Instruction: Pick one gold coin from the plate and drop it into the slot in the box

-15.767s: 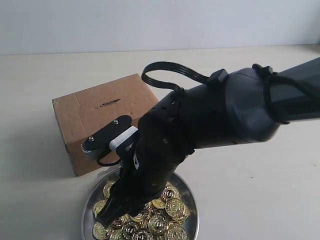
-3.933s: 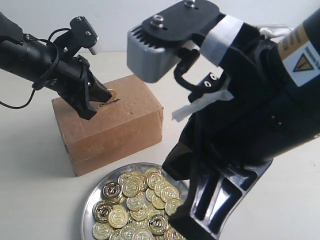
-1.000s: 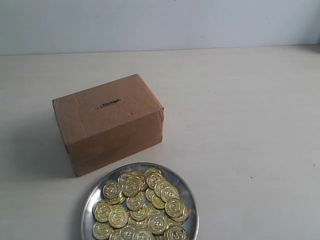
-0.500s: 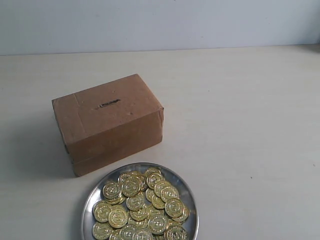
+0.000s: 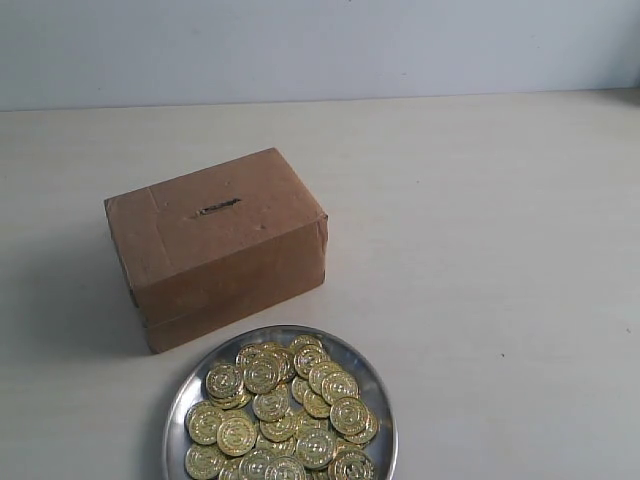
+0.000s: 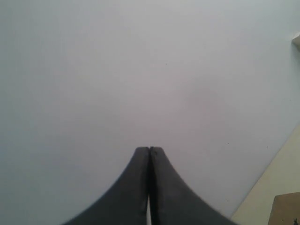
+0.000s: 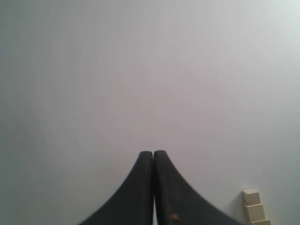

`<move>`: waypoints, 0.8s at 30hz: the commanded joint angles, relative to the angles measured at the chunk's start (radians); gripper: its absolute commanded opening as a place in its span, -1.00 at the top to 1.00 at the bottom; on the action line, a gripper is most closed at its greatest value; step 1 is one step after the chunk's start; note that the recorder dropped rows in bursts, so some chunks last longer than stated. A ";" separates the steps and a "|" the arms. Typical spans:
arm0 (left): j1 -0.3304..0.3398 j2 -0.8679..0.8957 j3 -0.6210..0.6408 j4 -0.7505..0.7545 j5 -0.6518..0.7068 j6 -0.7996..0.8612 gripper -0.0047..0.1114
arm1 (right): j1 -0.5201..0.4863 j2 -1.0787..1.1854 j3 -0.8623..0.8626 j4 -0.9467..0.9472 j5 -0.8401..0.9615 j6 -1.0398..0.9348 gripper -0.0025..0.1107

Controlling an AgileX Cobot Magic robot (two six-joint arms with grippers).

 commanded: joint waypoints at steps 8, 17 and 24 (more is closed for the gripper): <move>0.019 0.000 0.048 0.009 -0.097 -0.007 0.92 | -0.003 -0.002 0.099 0.103 -0.051 -0.003 0.96; 0.109 0.000 0.204 0.157 -0.303 -0.007 0.92 | -0.003 -0.002 0.309 0.091 -0.523 -0.003 0.96; 0.109 0.000 0.426 0.338 -0.391 -0.007 0.92 | -0.003 -0.002 0.424 0.091 -0.585 -0.003 0.96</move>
